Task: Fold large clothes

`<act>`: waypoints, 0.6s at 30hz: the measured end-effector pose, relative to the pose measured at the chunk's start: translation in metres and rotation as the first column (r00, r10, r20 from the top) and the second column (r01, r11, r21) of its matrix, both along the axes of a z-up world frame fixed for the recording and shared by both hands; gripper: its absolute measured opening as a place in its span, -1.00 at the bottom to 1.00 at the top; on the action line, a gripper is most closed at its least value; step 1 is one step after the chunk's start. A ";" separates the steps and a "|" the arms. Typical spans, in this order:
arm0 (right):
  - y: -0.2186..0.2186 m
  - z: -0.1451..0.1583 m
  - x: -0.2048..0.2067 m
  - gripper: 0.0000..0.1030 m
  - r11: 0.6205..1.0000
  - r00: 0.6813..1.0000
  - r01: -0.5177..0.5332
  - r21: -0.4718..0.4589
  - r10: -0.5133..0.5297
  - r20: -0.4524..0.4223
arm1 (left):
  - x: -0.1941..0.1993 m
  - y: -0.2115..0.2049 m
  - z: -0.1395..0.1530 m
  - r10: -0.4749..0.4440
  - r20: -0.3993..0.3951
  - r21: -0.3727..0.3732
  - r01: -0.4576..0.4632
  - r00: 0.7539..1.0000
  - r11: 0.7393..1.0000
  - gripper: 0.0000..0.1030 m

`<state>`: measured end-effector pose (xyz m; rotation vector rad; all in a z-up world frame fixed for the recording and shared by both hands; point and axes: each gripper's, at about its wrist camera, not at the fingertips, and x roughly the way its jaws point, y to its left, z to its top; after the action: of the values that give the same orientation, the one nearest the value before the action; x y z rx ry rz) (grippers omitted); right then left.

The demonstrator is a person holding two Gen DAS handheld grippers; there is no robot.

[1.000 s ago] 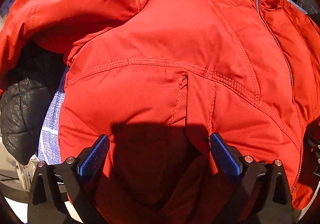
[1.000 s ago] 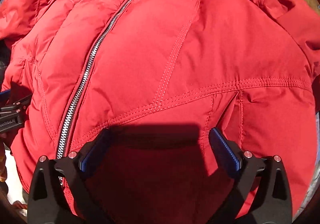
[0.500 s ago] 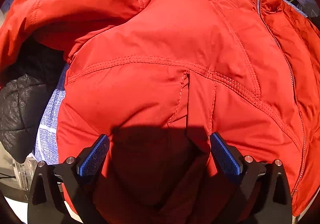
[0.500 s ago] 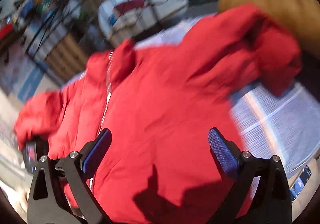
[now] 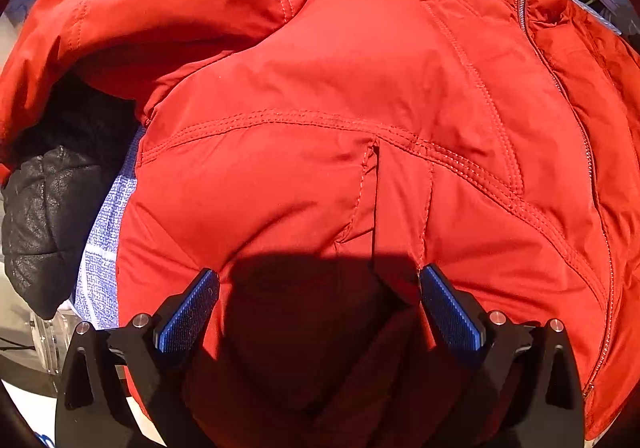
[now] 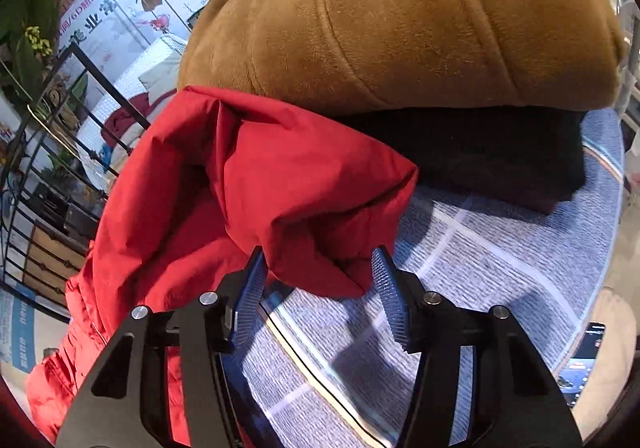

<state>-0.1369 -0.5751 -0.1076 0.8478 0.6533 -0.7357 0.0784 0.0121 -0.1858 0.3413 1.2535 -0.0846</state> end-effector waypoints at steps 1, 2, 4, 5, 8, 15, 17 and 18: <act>-0.001 -0.001 0.005 -0.01 1.000 1.000 -0.013 -0.005 0.013 0.007 | -0.001 0.000 0.000 0.000 0.005 0.002 0.000 1.000 1.000 0.92; -0.002 -0.002 0.010 -0.09 1.000 1.000 -0.027 -0.010 0.027 0.007 | -0.003 -0.004 0.000 0.001 0.007 0.004 -0.001 1.000 1.000 0.92; -0.003 -0.003 0.019 -0.26 0.998 0.998 -0.058 -0.020 0.059 0.014 | -0.004 -0.006 -0.001 0.003 0.009 0.005 -0.003 1.000 1.000 0.92; -0.005 -0.003 0.021 -0.48 0.996 0.996 -0.084 -0.029 0.085 0.023 | -0.005 -0.008 0.000 0.004 0.009 0.006 -0.004 1.000 1.000 0.92; -0.004 0.003 0.027 -0.87 0.990 0.993 -0.122 -0.070 0.121 -0.016 | -0.007 -0.013 0.000 0.006 0.011 0.010 -0.007 1.000 1.000 0.92; 0.017 0.129 -0.027 -0.95 0.927 0.992 -0.090 -0.365 0.115 0.048 | -0.005 -0.010 0.000 0.000 0.003 0.006 0.000 1.000 1.000 0.92; 0.016 0.163 -0.053 -0.95 0.889 0.997 -0.060 -0.455 0.071 0.008 | -0.003 -0.008 0.001 0.000 0.003 0.002 0.000 1.000 1.000 0.92; 0.015 0.171 -0.062 -0.95 0.880 0.997 -0.076 -0.468 0.072 -0.026 | -0.003 -0.007 0.001 -0.001 0.006 0.001 0.001 1.000 1.000 0.92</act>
<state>-0.1990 -0.5604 0.0638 0.3696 0.4799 -0.7856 0.0755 0.0052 -0.1847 0.3429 1.2478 -0.0840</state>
